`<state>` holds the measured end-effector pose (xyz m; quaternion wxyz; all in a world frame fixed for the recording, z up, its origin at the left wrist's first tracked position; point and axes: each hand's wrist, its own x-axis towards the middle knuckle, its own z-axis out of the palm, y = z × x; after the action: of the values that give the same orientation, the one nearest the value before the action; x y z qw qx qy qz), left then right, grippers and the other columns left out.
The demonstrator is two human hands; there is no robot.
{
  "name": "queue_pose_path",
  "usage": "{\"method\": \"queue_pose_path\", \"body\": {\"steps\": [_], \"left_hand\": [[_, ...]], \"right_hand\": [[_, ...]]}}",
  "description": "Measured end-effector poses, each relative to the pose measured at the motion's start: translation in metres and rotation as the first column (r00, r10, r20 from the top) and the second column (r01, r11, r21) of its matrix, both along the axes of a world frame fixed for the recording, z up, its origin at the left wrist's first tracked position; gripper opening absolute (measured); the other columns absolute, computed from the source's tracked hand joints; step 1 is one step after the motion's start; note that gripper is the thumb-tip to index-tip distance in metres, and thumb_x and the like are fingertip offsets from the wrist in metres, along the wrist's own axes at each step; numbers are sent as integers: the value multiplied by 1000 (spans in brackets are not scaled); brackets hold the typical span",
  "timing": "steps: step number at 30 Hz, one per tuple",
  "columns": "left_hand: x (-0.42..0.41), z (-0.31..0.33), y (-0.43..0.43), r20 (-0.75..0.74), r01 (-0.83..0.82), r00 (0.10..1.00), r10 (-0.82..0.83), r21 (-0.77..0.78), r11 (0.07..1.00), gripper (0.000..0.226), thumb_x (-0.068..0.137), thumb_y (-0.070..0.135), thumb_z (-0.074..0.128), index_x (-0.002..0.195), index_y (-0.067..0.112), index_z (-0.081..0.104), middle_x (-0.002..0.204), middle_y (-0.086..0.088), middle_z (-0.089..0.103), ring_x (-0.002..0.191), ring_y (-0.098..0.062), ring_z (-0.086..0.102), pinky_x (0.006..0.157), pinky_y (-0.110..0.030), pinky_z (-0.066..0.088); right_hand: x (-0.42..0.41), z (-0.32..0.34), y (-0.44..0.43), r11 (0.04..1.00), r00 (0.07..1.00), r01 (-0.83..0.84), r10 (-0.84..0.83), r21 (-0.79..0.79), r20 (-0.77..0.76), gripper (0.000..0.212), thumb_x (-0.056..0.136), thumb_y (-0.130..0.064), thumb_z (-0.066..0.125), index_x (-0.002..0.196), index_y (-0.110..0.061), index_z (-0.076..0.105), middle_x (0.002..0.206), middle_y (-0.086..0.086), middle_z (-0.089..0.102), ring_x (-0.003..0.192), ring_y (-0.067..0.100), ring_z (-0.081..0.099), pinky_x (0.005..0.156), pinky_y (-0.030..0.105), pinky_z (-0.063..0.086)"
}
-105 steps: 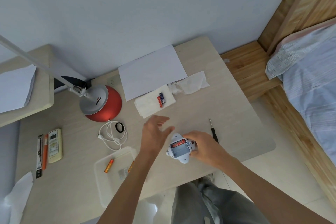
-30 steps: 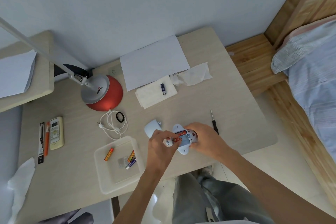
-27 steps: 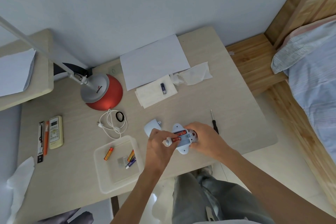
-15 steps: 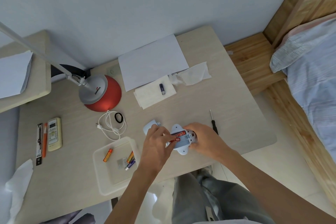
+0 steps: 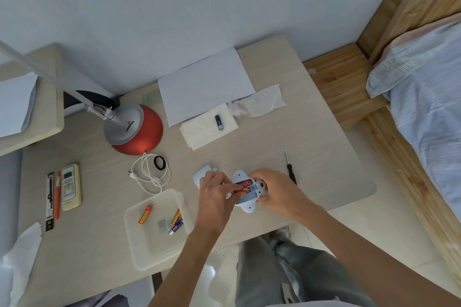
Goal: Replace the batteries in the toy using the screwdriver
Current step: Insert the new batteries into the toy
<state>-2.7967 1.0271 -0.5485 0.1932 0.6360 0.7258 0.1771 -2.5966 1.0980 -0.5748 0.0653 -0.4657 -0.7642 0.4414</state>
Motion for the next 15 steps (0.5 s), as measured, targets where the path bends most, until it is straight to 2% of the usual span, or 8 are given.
{"method": "queue_pose_path", "body": {"steps": [4, 11, 15], "left_hand": [[6, -2, 2, 13, -13, 1000, 12, 22, 1000, 22, 75, 23, 96, 95, 29, 87, 82, 9, 59, 84, -17, 44, 77, -30, 34], [9, -13, -2, 42, -2, 999, 1, 27, 1000, 18, 77, 25, 96, 92, 27, 87, 80, 11, 59, 86, -16, 44, 74, -37, 40], [11, -15, -2, 27, 8, 1000, -9, 44, 999, 17, 78, 24, 95, 92, 27, 87, 78, 14, 58, 85, -15, 43, 78, -30, 32]], "right_hand": [[1, 0, 0, 1000, 1000, 15, -15, -8, -11, 58, 83, -26, 88, 134, -23, 62, 121, -6, 70, 106, 10, 68, 96, 25, 57], [1, -4, -4, 1000, 999, 26, -26, 3, -30, 54, 82, -28, 87, 130, -27, 63, 115, -9, 69, 101, 8, 68, 92, 29, 61], [1, -4, -3, 999, 999, 31, -31, -7, -41, 55, 82, -28, 87, 131, -26, 63, 117, -8, 69, 102, 9, 68, 93, 28, 60]]}}
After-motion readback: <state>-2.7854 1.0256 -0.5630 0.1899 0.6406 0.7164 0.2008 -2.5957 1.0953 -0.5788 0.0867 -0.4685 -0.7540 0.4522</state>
